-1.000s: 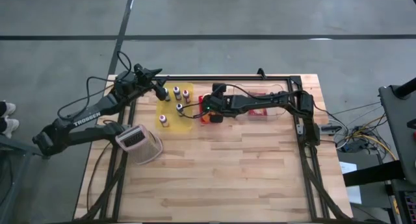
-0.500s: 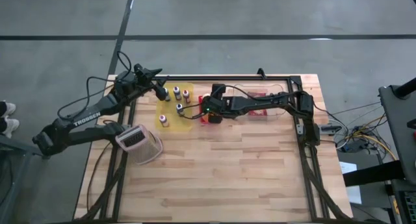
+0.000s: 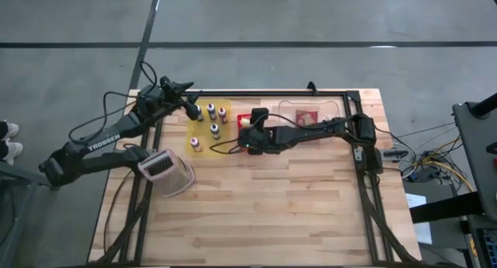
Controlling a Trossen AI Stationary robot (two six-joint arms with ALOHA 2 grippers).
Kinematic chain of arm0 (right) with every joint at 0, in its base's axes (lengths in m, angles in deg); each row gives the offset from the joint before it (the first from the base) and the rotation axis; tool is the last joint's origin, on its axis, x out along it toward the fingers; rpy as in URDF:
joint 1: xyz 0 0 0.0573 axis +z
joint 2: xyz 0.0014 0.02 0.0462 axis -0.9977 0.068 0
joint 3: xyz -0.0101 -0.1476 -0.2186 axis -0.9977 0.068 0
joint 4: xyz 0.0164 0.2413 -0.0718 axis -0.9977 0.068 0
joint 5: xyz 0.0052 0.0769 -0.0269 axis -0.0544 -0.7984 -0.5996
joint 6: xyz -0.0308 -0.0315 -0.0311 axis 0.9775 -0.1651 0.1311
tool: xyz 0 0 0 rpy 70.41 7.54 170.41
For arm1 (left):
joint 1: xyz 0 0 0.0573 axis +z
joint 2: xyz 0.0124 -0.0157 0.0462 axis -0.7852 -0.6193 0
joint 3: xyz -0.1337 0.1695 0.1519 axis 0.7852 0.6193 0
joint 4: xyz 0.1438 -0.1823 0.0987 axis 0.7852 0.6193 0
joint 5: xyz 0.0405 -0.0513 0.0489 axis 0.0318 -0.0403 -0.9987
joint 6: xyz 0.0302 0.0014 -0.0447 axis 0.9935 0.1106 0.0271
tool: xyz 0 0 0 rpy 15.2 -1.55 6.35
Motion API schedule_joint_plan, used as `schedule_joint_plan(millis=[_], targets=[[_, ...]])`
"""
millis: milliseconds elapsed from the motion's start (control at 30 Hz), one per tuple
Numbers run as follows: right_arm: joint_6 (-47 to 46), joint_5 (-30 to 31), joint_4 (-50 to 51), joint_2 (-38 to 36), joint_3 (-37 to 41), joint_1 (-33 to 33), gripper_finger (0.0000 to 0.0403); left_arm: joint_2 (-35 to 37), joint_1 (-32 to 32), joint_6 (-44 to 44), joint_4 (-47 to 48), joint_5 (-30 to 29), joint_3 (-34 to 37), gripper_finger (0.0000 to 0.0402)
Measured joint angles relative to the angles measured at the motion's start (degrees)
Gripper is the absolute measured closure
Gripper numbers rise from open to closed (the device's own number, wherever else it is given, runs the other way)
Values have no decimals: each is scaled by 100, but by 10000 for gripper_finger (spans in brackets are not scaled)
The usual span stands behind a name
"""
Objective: Pick & Place Food Item
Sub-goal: Put the orange donut into the red bin, then return to Home Position
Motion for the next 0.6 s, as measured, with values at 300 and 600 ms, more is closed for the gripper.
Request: schedule_joint_plan(millis=[300,600], targets=[[-444,417,58,-195,0,265,218,2,0,0,0,-2,0,179],[-1035,611,83,-541,3,449,218,2,0,0,0,-2,0,179]])
